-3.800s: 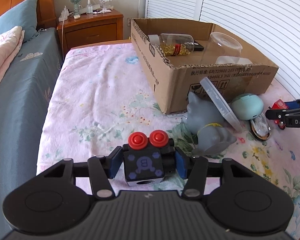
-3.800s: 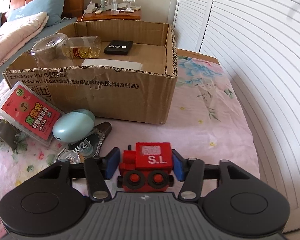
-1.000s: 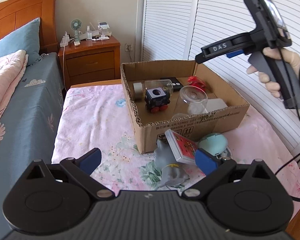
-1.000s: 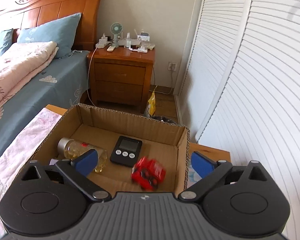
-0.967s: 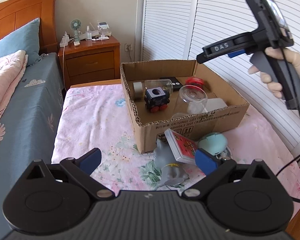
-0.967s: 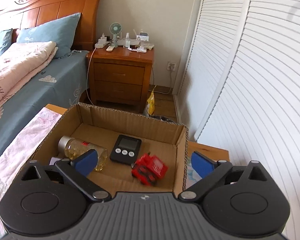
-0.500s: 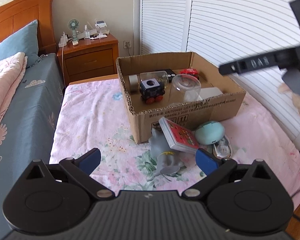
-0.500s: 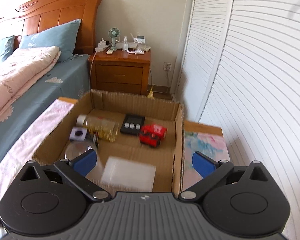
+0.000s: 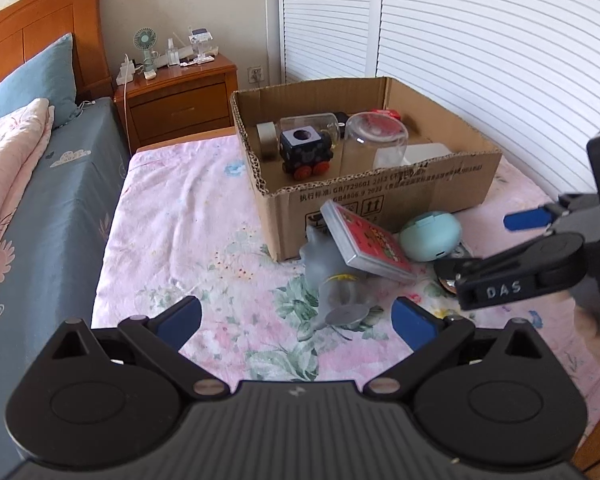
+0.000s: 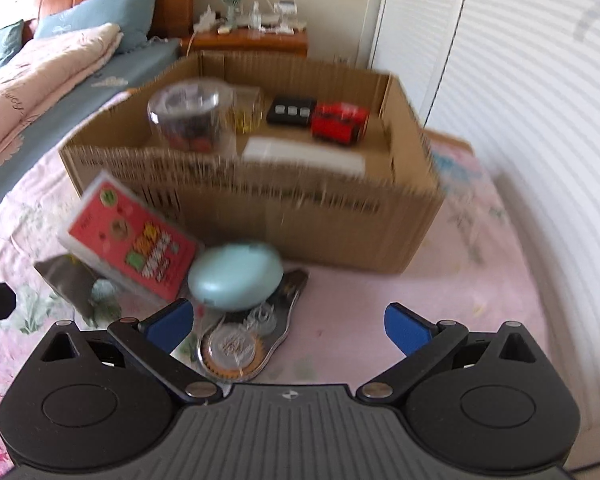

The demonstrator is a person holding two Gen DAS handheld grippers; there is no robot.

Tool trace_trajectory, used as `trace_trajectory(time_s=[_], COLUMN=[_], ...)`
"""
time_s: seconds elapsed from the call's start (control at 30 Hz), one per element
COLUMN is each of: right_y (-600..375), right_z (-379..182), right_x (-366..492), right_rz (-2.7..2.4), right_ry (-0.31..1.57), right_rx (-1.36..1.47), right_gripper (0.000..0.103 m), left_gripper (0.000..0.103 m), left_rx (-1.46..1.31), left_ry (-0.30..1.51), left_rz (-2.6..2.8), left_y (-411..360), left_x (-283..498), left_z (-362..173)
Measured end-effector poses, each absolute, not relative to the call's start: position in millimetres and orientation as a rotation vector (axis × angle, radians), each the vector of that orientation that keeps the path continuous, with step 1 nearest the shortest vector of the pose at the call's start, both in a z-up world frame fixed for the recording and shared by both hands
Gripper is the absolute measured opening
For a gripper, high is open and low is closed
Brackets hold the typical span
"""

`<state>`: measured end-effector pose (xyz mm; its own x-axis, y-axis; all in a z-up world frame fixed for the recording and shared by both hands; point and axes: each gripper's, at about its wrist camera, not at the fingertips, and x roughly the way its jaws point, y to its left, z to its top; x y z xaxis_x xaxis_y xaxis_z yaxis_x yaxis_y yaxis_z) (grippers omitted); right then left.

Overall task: Organize rigid objects
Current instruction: 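Withdraw both tools from the box toward the grey plush cat and green case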

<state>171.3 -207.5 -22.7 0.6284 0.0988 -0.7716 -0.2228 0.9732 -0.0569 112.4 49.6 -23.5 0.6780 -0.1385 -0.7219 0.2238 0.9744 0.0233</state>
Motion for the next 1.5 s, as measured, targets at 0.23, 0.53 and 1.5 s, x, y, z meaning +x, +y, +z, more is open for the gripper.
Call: trace_trajectory(time_s=[0.23,0.53,1.5], right_y=[-213,-228,-230], right_z=[-38,-41,-42], right_x=[171,167,162], right_rz=[0.179,0.164,0.175], right_ry=[0.890,0.861,0.838], right_rx=[-0.114,-0.100,-0.103], right_gripper=[0.103,0.103,0.103], left_gripper=[0.101,0.101,0.101], left_rx=[0.152,0.147,0.130], left_ry=[0.820,0.873,0.875], left_rz=[-0.208,-0.205,-0.058], left_y=[38,29,82], left_x=[124,149,140], left_z=[-39,-63,-48])
